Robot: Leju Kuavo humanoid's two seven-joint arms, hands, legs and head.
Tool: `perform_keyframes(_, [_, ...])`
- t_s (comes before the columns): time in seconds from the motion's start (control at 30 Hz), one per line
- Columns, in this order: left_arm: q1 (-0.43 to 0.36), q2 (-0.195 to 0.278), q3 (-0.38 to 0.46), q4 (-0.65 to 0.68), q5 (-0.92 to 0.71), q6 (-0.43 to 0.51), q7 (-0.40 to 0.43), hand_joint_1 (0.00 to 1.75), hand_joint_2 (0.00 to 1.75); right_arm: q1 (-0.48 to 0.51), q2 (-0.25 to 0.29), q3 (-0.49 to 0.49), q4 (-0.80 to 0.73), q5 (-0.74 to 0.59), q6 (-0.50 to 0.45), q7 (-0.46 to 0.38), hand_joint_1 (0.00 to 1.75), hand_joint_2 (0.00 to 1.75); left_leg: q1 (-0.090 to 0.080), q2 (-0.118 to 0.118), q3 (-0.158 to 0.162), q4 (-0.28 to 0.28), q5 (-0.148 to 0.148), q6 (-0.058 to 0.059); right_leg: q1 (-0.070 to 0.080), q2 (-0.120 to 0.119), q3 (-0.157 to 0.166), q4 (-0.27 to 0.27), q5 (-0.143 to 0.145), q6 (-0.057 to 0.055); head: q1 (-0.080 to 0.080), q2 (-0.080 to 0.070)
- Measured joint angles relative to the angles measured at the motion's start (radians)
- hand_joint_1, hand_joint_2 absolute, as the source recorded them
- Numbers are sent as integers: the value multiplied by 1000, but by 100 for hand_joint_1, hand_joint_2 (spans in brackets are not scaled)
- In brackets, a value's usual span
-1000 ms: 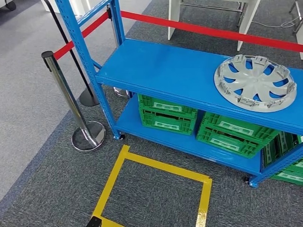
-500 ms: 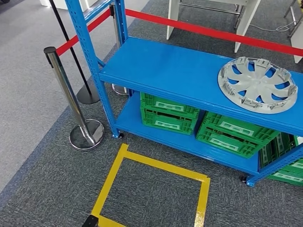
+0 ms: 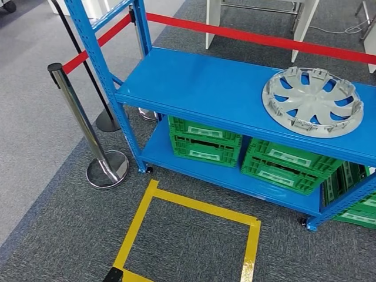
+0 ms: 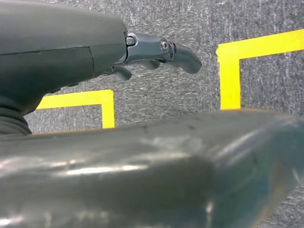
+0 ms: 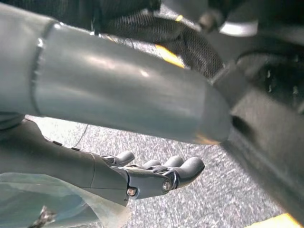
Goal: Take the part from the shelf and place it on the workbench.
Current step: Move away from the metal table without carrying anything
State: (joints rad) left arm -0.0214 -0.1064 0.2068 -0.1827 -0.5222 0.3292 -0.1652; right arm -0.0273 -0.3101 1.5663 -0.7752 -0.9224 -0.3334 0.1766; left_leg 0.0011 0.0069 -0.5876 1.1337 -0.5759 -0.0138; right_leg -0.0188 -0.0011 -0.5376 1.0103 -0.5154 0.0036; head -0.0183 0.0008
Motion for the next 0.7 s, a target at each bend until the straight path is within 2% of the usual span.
perform_keyframes(0.07, [0,0,0,0,0,0,0,0,0,0,0,0,0,0,0,0,0,0,0,0,-9,18,-8,0,0,0,0,0,0,0,0,0])
perform_keyframes(0.1, [1,0,0,0,0,0,0,0,0,0,0,0,1,0,0,0,0,0,0,0,-33,67,-25,-1,1,0,0,0,-1,-1,-1,0])
perform_keyframes(0.13, [2,-1,0,0,0,0,1,0,0,0,1,0,2,-2,3,0,0,0,-1,-1,-33,57,0,5,3,2,5,0,-4,-3,-1,0])
perform_keyframes(0.2, [3,0,0,0,-1,-1,4,0,0,-2,5,0,7,-5,10,-1,0,0,-5,-3,-13,-15,54,22,9,6,11,2,-12,0,-1,0])
perform_keyframes(0.23, [2,1,0,0,-1,-1,6,0,0,-3,7,0,9,-7,14,-3,0,0,-8,-4,17,-91,93,30,11,8,13,2,-16,4,0,0])
perform_keyframes(0.33, [3,-1,0,0,-2,-2,6,0,0,-4,9,0,15,-9,19,-7,0,0,-8,-4,28,-122,94,38,9,7,9,1,-19,20,0,0])
perform_keyframes(0.37, [4,-1,0,0,-2,-1,5,0,0,-4,10,0,18,-9,20,-8,0,0,-5,-4,32,-129,97,41,9,6,2,14,-30,25,2,0])
perform_keyframes(0.43, [2,-2,0,0,-2,-1,4,0,0,-4,10,0,23,-10,23,-10,0,0,-1,-2,38,-138,98,47,7,6,-44,101,-76,32,7,0])
perform_keyframes(0.5, [1,-2,0,0,-2,-1,2,0,0,-3,10,0,27,-10,27,-12,0,0,-2,-2,39,-138,95,51,7,6,-113,228,-124,38,9,0])
perform_keyframes(0.53, [1,-3,0,0,-3,-1,2,0,0,-1,10,0,30,-11,28,-12,0,0,-2,-2,41,-137,94,52,7,6,-136,263,-125,40,9,0])
perform_keyframes(0.57, [1,-3,0,0,-3,-1,1,0,0,0,10,0,32,-11,29,-12,0,0,-1,-2,43,-137,91,51,6,6,-142,262,-107,43,9,0])
perform_keyframes(0.6, [2,-3,0,0,-3,-1,1,0,0,0,10,1,34,-11,30,-12,0,0,0,-2,47,-137,88,49,5,5,-128,223,-72,44,9,0])
perform_keyframes(0.63, [2,-4,0,0,-4,-2,1,0,0,1,10,1,36,-11,31,-12,0,0,1,-3,51,-135,84,45,3,3,-100,158,-31,46,9,0])
perform_keyframes(0.67, [2,-3,0,0,-4,-3,1,0,0,0,11,1,37,-11,31,-12,0,0,0,-3,54,-132,79,40,3,2,-71,93,-4,46,11,0])
perform_keyframes(0.7, [1,-3,0,0,-4,-4,1,0,0,-1,12,1,39,-11,32,-12,0,0,-2,-4,56,-129,74,34,2,1,-46,44,11,42,11,0])
